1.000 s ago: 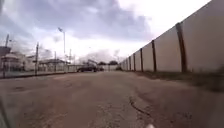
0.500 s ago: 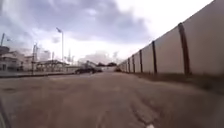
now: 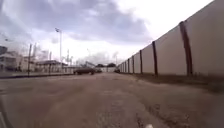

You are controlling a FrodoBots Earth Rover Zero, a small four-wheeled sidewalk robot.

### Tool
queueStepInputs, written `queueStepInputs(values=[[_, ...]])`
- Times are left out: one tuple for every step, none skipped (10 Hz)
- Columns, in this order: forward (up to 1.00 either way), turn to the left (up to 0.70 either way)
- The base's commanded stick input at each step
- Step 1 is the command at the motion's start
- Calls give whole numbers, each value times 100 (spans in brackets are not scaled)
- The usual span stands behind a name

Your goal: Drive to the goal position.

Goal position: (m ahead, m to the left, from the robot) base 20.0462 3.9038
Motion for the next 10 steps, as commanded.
queueStepInputs(values=[[70, -28], [70, -12], [70, 0], [70, 0], [70, -7], [70, -23], [70, -28], [70, -28], [70, -13], [70, 0]])
